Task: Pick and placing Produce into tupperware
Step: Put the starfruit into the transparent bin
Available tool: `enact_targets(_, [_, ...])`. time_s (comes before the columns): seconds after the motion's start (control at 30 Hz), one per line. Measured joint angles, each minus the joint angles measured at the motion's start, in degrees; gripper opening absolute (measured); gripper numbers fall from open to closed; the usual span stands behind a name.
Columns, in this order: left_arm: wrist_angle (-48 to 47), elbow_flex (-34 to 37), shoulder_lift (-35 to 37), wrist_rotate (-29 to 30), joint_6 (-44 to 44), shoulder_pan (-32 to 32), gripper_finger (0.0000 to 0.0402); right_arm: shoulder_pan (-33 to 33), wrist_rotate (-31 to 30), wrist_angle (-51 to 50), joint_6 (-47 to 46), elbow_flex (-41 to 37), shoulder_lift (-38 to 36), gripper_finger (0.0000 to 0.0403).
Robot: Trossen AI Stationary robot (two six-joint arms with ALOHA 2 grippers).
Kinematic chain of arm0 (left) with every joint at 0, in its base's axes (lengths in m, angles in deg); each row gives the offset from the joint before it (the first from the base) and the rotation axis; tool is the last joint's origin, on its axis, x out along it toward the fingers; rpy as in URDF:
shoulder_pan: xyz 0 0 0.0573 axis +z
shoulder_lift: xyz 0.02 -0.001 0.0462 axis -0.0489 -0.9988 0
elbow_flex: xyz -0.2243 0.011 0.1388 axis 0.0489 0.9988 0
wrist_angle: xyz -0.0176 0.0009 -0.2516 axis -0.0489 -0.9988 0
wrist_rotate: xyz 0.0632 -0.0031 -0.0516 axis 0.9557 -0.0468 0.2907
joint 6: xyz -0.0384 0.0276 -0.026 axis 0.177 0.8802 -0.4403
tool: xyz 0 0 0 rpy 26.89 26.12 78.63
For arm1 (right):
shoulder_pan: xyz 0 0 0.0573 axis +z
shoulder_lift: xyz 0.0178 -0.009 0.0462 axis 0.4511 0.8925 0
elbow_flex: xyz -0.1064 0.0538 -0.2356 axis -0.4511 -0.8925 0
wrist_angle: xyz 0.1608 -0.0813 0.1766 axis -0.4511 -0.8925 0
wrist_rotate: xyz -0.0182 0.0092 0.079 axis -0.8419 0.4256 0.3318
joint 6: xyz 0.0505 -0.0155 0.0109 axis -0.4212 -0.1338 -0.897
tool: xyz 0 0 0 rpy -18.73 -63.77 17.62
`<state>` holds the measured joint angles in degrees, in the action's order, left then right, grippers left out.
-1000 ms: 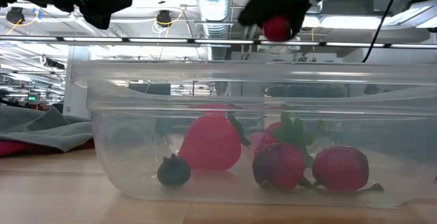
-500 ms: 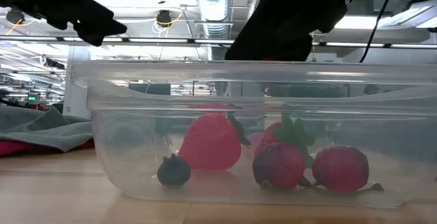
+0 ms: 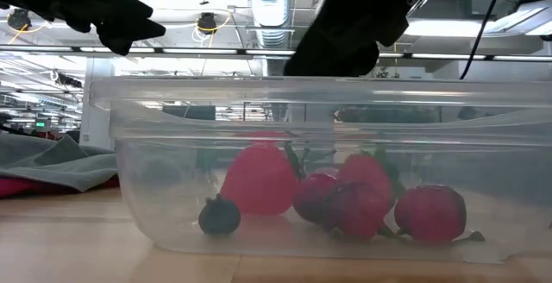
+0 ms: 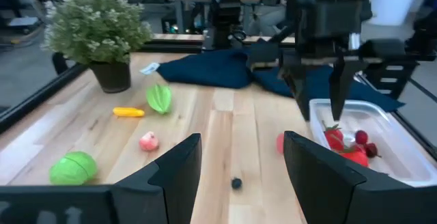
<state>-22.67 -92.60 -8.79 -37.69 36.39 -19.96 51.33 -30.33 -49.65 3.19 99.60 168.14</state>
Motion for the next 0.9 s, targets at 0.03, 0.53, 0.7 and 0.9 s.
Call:
enact_targets(0.03, [0.0, 0.0, 0.0, 0.3, 0.0, 0.0, 0.0198, -0.5, 0.0, -2.6, 0.7, 0.0, -1.1, 0.0201])
enact_targets(0.53, [1.2, 0.0, 0.0, 1.4, 1.2, 0.0, 0.0198, -14.5, -1.3, -31.2, 7.8, -0.1, -11.9, 0.019])
enact_targets(0.7, [1.2, 0.0, 0.0, 1.4, 1.4, 0.0, 0.0198, -18.9, -2.7, -31.7, 12.6, -0.1, -10.8, 0.0185])
enact_targets(0.9, [0.2, 0.0, 0.0, 1.4, 1.5, 0.0, 0.0198, -19.3, -8.9, -34.0, 19.8, -0.2, -9.4, 0.0185])
